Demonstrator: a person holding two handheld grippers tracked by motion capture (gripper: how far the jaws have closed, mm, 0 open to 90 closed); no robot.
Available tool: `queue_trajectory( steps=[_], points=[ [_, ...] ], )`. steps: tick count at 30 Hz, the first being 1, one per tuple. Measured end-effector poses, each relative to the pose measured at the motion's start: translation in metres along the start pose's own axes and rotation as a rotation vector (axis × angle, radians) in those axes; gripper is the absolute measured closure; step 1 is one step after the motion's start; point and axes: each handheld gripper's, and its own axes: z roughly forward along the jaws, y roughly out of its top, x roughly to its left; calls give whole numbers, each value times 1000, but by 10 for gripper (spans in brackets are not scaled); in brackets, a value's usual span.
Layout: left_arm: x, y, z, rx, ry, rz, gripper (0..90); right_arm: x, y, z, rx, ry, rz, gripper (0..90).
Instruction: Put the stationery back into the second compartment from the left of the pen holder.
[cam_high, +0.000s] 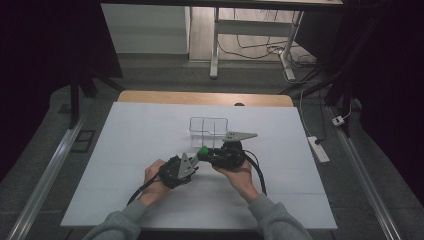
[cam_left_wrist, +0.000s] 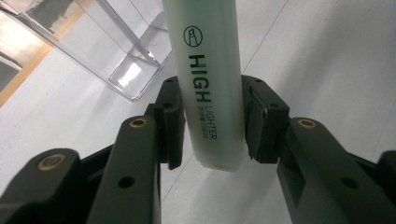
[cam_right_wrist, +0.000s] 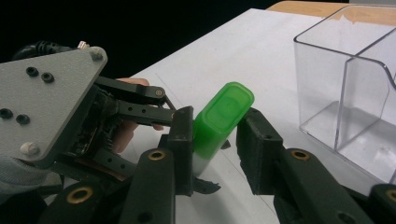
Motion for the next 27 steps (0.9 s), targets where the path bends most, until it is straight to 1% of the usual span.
queue_trajectory(
  steps=[3,4,6,8,10,12,14,16,19,22,25,27],
  points=[
    [1,0,0,-1,-3,-4,610,1,0,0,-6,-3,-8,693],
    [1,0,0,-4,-6,-6,601,2,0,0,-2,-10,-16,695],
    [2,-1,1,-9,-17,-16,568,2,0,0,-4,-21,-27,695],
    [4,-2,1,-13,-37,-36,535,1,-1,0,-9,-17,-25,696],
    [6,-3,1,-13,-44,-46,496,1,-1,0,-17,-19,-30,696],
    [9,-4,-1,-22,-58,-64,463,2,0,-2,-23,-23,-40,696],
    [13,-5,-4,-35,-85,-96,433,1,1,-4,-29,-36,-51,696],
    [17,-8,-7,-48,-101,-127,410,1,2,-8,-43,-45,-52,696],
    [22,-12,-14,-54,-125,-160,387,-1,5,-14,-63,-52,-54,696],
    [26,-19,-22,-48,-145,-189,364,-2,9,-20,-81,-58,-60,696],
    [28,-28,-30,-30,-147,-206,355,-3,14,-26,-103,-57,-62,696],
    [30,-35,-36,-25,-149,-226,346,-4,19,-30,-119,-60,-68,696]
  ],
)
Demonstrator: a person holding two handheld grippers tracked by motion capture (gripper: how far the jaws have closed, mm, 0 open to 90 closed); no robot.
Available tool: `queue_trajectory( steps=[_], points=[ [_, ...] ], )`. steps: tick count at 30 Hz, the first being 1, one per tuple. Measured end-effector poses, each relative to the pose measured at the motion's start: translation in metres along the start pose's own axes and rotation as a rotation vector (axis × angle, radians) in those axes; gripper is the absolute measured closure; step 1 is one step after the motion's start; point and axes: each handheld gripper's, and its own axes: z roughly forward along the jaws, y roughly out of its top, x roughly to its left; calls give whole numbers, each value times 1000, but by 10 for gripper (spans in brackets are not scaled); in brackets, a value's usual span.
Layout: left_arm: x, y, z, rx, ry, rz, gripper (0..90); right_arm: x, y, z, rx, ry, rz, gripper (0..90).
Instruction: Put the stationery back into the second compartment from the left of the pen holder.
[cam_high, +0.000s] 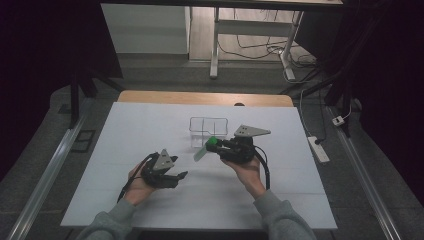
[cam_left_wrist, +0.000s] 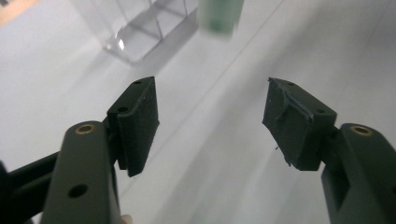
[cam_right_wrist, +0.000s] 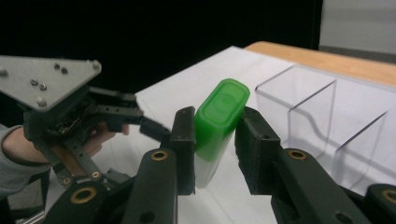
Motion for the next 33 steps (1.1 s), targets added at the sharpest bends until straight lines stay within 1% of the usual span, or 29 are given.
queue_trajectory(
  steps=[6,10,13,16,18,20,22,26,30,33],
  points=[
    [6,-21,-13,26,1,-62,333,-6,15,-14,-44,-22,-12,696],
    [8,-33,-22,31,7,-93,325,-11,27,-25,-92,-42,-17,696],
    [10,-41,-29,34,8,-108,318,-17,38,-27,-120,-51,-6,696],
    [12,-49,-35,40,10,-117,309,-23,50,-27,-135,-83,-12,696],
    [15,-53,-38,44,15,-125,302,-29,56,-25,-133,-115,-8,696],
    [17,-56,-40,45,16,-134,296,-36,60,-20,-125,-136,3,696],
    [19,-59,-43,40,19,-140,293,-41,62,-14,-108,-166,-4,696],
    [23,-64,-47,39,25,-151,285,-49,64,0,-74,-193,-2,695],
    [26,-67,-49,39,29,-159,280,-53,62,11,-43,-212,-4,695],
    [27,-68,-49,41,32,-164,276,-56,58,16,-26,-215,6,692]
  ],
)
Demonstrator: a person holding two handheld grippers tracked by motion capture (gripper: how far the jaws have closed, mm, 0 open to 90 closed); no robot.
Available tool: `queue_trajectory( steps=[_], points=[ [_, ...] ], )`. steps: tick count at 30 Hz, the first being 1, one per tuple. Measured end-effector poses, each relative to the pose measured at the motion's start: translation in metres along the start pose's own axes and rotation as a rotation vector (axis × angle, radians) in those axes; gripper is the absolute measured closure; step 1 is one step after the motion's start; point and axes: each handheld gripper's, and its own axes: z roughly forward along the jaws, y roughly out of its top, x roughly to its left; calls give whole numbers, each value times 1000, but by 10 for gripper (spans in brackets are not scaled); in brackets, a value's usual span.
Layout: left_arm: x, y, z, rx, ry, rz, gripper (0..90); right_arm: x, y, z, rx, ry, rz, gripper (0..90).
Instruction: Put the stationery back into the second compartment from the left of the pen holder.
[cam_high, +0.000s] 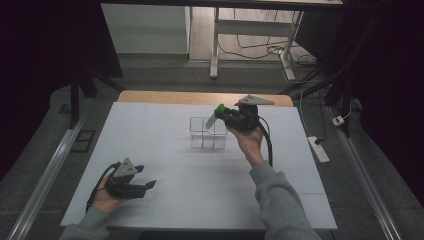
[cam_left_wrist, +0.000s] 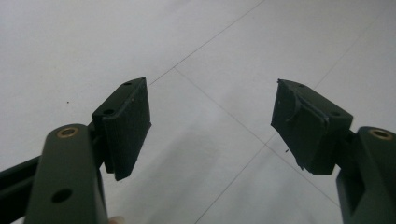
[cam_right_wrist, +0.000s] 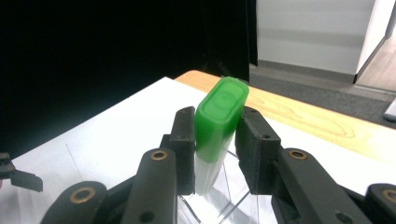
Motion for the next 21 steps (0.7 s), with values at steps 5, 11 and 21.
queue_trajectory(
  steps=[5,11,21],
  points=[
    [-1,0,1,10,3,9,270,-2,-6,7,42,-21,7,492],
    [0,-1,2,14,7,8,269,1,-15,-13,50,-34,-17,450],
    [-1,-1,3,19,5,10,267,1,-56,-66,97,-43,-46,449]
  ],
)
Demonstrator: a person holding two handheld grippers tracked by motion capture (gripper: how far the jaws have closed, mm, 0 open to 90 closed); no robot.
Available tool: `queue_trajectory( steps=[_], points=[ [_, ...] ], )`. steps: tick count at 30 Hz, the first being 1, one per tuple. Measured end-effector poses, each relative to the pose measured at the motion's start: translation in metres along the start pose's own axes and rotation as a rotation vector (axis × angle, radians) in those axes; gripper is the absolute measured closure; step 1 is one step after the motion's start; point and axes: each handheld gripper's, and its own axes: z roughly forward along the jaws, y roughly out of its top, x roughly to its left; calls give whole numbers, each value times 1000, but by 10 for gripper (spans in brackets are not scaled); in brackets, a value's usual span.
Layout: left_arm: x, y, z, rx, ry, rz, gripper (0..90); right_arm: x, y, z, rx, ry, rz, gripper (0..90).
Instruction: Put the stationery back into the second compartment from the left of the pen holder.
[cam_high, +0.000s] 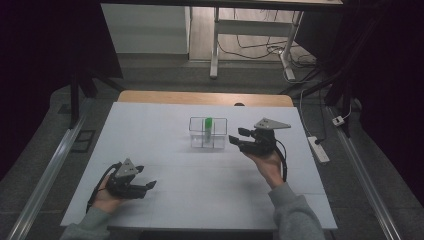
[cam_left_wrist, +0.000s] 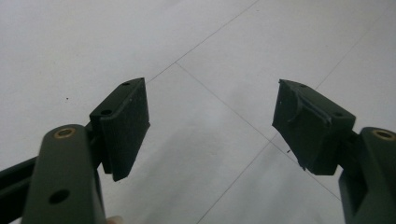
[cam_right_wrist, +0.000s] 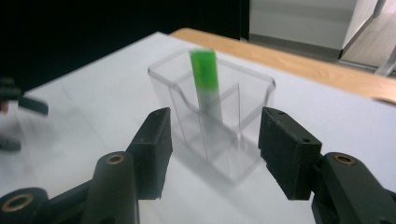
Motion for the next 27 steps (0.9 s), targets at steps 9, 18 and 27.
queue_trajectory(
  steps=[9,18,27],
  points=[
    [0,0,2,11,0,0,261,-6,-41,-42,62,-40,-30,448],
    [1,0,2,10,3,-5,260,-10,-68,-70,93,-58,-36,441],
    [1,1,1,4,2,-4,260,-9,-76,-74,106,-54,-61,436]
  ],
)
